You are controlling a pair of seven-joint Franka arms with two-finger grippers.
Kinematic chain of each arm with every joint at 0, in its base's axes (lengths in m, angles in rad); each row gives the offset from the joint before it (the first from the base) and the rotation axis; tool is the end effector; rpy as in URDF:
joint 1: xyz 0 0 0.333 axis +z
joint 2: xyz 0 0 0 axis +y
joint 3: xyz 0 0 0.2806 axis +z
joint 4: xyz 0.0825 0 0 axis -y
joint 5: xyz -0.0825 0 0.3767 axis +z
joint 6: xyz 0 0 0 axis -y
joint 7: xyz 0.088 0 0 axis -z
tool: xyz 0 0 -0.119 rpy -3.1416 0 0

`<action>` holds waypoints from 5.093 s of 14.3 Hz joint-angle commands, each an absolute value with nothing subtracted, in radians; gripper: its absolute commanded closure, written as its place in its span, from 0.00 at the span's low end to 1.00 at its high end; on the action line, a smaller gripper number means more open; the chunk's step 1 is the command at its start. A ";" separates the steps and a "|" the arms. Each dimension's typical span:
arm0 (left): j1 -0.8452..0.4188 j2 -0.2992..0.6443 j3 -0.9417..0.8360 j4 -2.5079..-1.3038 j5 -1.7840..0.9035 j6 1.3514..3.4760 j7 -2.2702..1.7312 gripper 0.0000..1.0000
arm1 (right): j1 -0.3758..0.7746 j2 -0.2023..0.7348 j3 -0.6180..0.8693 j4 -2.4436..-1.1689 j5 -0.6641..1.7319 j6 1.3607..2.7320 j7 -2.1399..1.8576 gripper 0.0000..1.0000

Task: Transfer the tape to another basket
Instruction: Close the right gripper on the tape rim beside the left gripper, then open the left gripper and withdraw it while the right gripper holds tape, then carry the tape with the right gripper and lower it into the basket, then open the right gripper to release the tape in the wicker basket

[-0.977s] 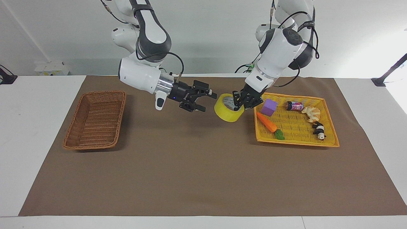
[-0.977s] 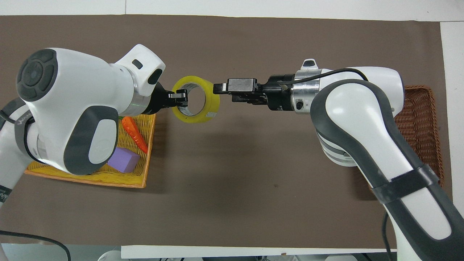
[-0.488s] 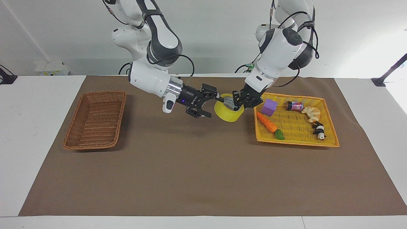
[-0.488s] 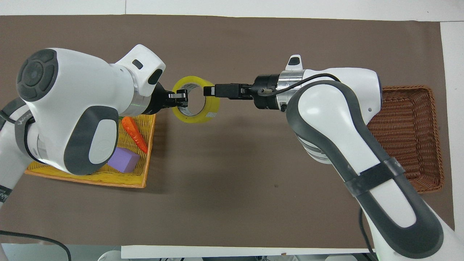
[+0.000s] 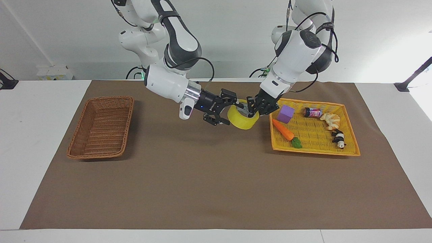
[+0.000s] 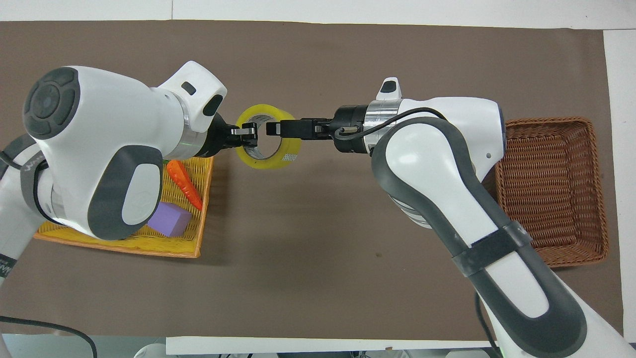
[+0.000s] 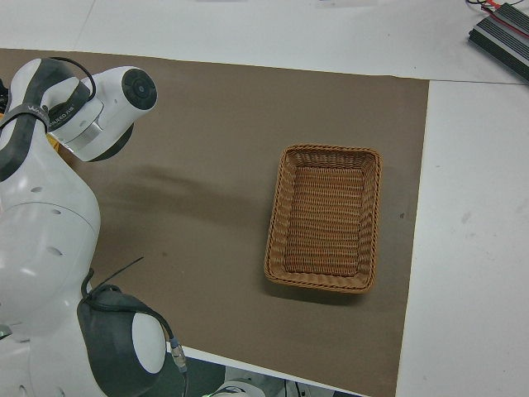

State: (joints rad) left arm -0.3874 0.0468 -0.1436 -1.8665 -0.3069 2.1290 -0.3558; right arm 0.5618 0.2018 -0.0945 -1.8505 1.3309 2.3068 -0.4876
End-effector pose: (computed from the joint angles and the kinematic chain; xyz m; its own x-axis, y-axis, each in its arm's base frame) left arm 0.5012 -0.3122 0.4660 0.9967 -0.0255 0.0768 -0.0502 -0.9395 0.3390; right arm 0.5524 0.3135 0.4167 0.9718 -0.0235 0.2345 0.1919 -0.4986 -0.8453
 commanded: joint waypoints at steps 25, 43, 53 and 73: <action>-0.312 0.014 -0.130 -1.667 -0.302 1.860 -0.350 0.00 | 0.479 0.199 -0.098 -1.848 1.327 2.191 -0.468 1.00; 0.156 -0.041 -0.129 -1.657 -0.032 1.634 0.077 0.00 | -0.488 0.124 -0.103 -1.983 0.732 1.542 -0.724 1.00; 0.149 -0.043 -0.132 -1.657 -0.032 1.631 0.077 0.00 | -0.515 0.206 -0.101 -2.095 0.657 1.738 -0.971 1.00; -0.078 -0.064 0.074 -1.713 -0.032 1.700 0.075 0.00 | -0.281 0.058 -0.095 -1.731 0.210 1.617 -0.685 0.00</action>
